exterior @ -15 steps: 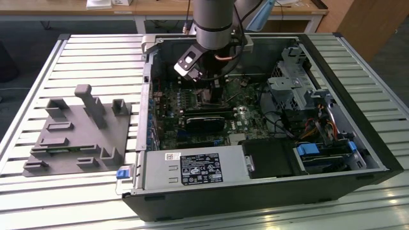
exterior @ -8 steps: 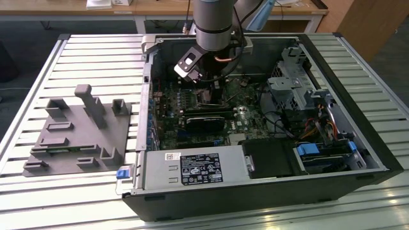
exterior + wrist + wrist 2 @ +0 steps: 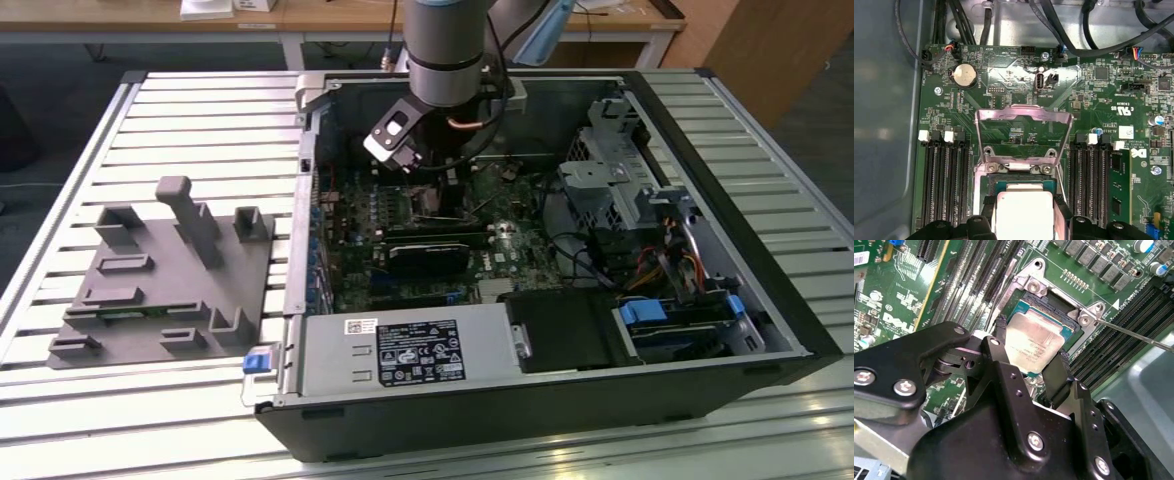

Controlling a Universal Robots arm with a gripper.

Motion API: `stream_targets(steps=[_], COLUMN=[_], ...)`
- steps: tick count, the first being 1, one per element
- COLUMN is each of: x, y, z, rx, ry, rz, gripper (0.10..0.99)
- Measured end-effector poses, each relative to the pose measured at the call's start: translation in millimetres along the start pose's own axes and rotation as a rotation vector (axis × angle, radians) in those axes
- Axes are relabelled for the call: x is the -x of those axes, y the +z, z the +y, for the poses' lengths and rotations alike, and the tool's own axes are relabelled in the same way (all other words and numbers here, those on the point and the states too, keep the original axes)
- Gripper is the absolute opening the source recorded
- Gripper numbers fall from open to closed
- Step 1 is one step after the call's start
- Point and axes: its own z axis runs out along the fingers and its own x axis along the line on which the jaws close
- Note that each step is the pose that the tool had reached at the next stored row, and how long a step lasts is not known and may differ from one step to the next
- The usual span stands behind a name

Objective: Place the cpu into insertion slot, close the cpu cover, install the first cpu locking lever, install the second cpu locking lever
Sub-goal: 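Place the cpu into insertion slot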

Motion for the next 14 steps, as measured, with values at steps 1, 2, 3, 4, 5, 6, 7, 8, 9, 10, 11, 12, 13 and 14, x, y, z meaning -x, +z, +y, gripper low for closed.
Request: stream_targets(steps=[1, 2, 3, 4, 5, 6, 7, 8, 9, 10, 11, 12, 13, 14], x=[-0.5, -0.7, -0.7, -0.7, -0.7, -0.7, -0.7, -0.8, -0.9, -1.1, -1.3, -1.7, -2.0, -2.3], y=[0.5, 1.0, 1.6, 2.3, 3.0, 3.5, 4.1, 4.6, 5.1, 5.6, 6.1, 6.6, 7.1, 7.5], z=[0.0, 0.0, 0.0, -0.1, -0.2, -0.3, -0.3, -0.3, -0.4, -0.4, -0.5, -0.5, -0.5, -0.5], rx=[0.000, 0.000, 0.000, 0.000, 0.000, 0.000, 0.000, 0.000, 0.000, 0.000, 0.000, 0.000, 0.000, 0.000], ry=[0.000, 0.000, 0.001, 0.004, 0.006, 0.008, 0.008, 0.008, 0.008, 0.008, 0.008, 0.008, 0.008, 0.008], rz=[-0.0002, -0.0002, -0.0004, -0.0007, -0.0008, -0.0009, -0.0009, -0.0010, -0.0010, -0.0010, -0.0011, -0.0013, -0.0012, -0.0013], gripper=[0.537, 0.537, 0.537, 0.537, 0.537, 0.537, 0.537, 0.537, 0.537, 0.537, 0.537, 0.537, 0.537, 0.537])
